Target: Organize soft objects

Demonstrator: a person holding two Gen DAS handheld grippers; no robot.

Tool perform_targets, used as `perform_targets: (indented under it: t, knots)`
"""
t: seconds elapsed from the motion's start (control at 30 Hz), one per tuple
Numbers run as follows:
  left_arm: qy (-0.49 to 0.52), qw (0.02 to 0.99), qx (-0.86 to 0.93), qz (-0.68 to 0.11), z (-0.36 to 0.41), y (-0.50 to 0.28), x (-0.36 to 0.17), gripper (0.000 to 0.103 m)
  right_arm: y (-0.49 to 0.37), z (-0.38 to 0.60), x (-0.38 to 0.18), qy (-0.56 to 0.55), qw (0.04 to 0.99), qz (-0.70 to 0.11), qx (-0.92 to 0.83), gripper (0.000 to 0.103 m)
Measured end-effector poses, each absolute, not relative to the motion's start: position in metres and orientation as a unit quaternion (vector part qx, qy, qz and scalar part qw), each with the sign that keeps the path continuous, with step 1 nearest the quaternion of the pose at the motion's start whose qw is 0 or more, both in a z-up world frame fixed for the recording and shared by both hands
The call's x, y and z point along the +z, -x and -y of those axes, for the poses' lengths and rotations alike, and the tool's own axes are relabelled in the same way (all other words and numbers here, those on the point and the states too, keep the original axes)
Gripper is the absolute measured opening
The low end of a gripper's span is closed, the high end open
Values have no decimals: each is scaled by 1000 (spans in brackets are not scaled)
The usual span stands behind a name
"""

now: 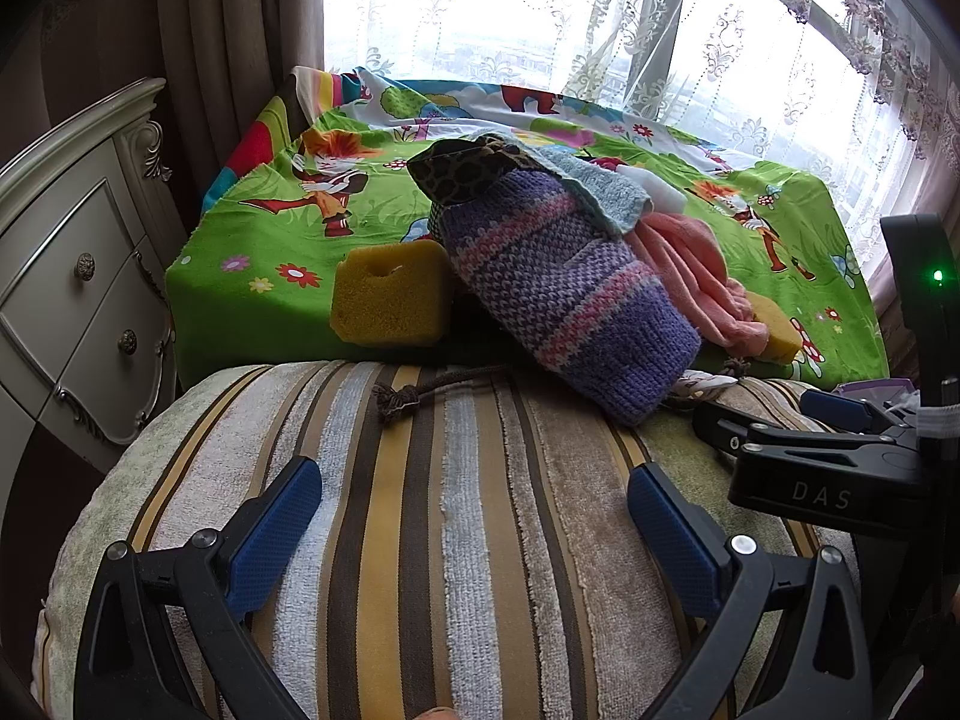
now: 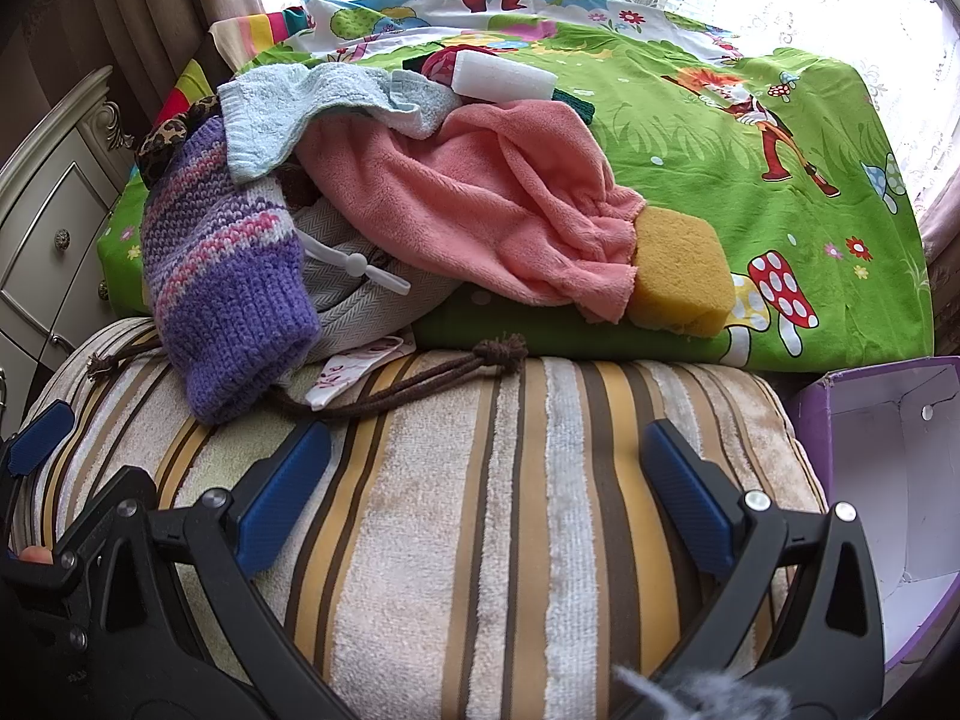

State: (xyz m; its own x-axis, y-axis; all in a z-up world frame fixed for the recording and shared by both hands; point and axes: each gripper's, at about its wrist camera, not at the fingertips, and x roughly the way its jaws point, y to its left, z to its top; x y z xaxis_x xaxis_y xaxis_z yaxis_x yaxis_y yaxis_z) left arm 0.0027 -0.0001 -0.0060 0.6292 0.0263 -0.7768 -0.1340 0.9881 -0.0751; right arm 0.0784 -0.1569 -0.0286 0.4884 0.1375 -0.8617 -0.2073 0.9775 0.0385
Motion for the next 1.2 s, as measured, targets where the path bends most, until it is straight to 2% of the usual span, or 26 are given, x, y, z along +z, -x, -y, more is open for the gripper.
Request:
perform_targets:
  t: [1.0,1.2]
  knots:
    - [63,901,44,-428,1,-2,-6,103,-77,156,-30,34,864,-493,100,103]
    - [107,903,27,-416,-12,0,-1,103,-74,158,-25,34,865,-490,100,103]
